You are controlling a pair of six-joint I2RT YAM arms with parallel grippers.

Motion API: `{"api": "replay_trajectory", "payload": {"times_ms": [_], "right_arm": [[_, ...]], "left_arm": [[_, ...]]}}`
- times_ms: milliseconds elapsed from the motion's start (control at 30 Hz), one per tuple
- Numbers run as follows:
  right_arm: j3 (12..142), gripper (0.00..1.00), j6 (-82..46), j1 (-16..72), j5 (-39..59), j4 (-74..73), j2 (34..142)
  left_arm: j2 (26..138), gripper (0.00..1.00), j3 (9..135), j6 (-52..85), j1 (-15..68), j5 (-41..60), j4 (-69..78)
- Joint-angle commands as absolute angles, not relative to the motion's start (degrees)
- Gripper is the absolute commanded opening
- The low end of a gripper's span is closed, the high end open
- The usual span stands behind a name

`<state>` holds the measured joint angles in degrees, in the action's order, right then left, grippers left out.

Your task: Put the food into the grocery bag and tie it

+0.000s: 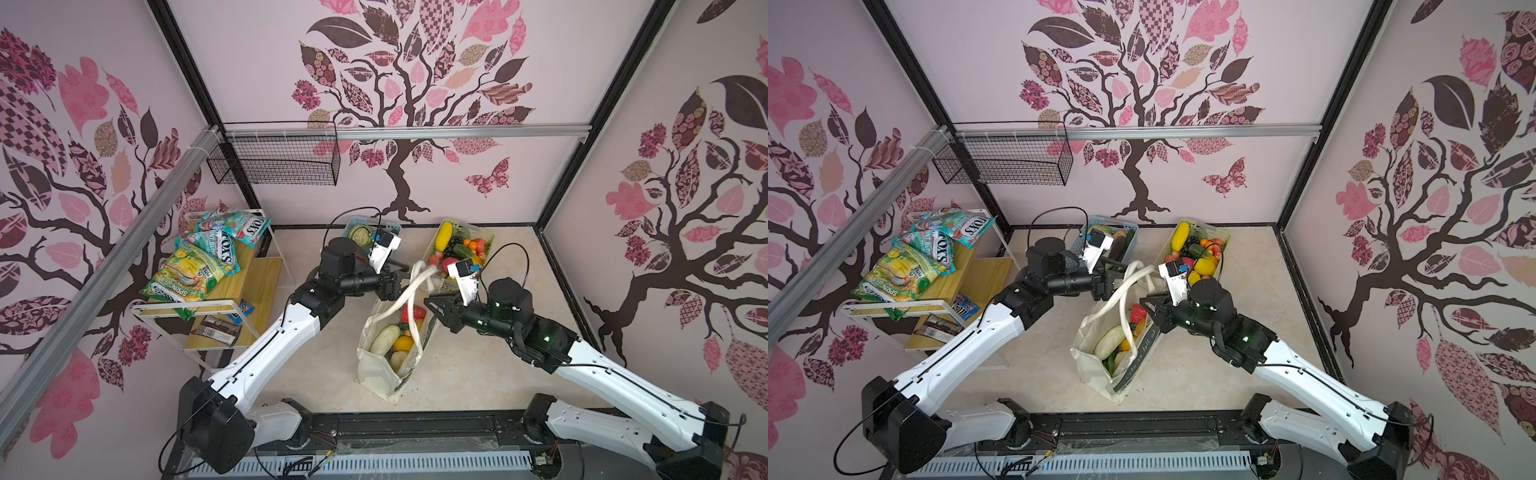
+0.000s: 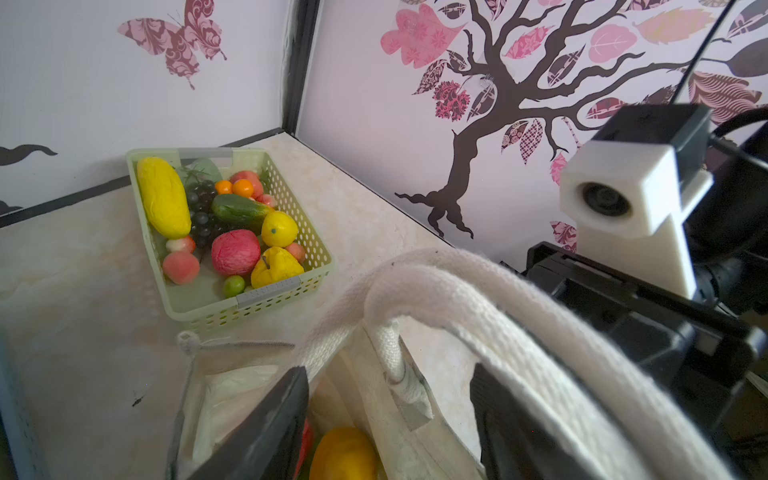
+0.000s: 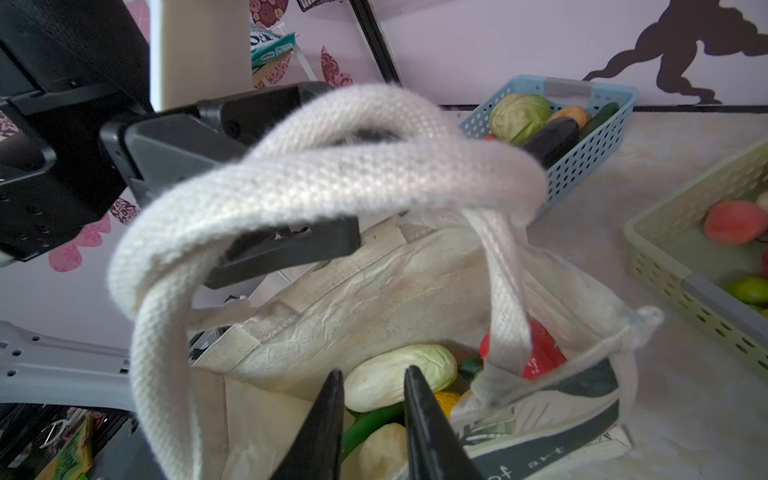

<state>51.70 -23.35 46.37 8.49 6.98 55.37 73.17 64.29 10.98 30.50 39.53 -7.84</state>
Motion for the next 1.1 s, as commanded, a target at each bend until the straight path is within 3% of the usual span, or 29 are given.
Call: {"api": "replay_trajectory", "payload": {"times_ms": [0,267,1067], "right_arm": [[55.54,0.25,-22.95,46.03,5.83,5.99,56.74],[58.01,0.16,-22.53,43.49,-1.94,9.61,58.63],[56.60,0.18,-20.35,40.82,-1.23,7.01,61.07]], "left_arm": [[75.11,0.68,62.64,11.58,31.01,40.43,-3.53],[77.96,0.70,61.02,15.53,31.73,37.26,3.38],[81.83,0.63,60.00,24.02,34.19,32.89,17.03]]}}
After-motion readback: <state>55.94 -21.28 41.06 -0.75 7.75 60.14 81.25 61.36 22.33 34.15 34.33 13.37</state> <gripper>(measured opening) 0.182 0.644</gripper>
